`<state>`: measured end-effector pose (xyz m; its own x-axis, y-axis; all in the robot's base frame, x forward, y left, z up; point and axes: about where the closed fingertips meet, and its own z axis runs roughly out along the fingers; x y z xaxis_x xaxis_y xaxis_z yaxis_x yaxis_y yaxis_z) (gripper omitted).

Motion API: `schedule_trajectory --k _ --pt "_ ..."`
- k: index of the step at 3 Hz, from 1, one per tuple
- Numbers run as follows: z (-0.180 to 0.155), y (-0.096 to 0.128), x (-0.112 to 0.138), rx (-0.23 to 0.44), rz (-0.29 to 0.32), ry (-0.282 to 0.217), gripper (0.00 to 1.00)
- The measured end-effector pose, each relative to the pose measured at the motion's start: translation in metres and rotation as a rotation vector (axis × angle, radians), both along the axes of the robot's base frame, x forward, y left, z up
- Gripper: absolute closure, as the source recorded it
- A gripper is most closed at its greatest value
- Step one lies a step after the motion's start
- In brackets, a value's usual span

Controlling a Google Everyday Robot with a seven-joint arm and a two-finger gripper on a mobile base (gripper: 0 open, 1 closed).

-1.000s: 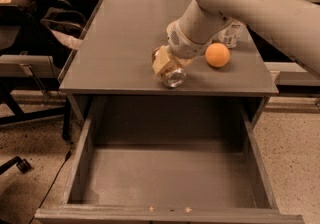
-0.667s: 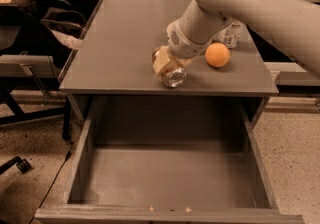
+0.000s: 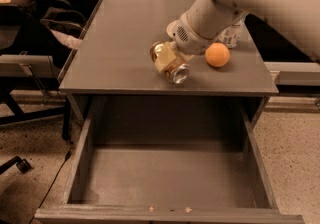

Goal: Place orange can into top drawer

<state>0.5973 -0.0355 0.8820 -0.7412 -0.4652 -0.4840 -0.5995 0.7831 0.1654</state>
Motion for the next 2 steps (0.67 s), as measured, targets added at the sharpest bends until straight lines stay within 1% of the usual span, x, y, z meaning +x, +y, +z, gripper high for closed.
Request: schedule_trajectory --k 1,2 --pt "0.025 -0.021 -0.019 0.015 0.113 -0.059 1.00" --pt "0.035 -0.043 -0.044 0.075 0.240 -0.059 1.00"
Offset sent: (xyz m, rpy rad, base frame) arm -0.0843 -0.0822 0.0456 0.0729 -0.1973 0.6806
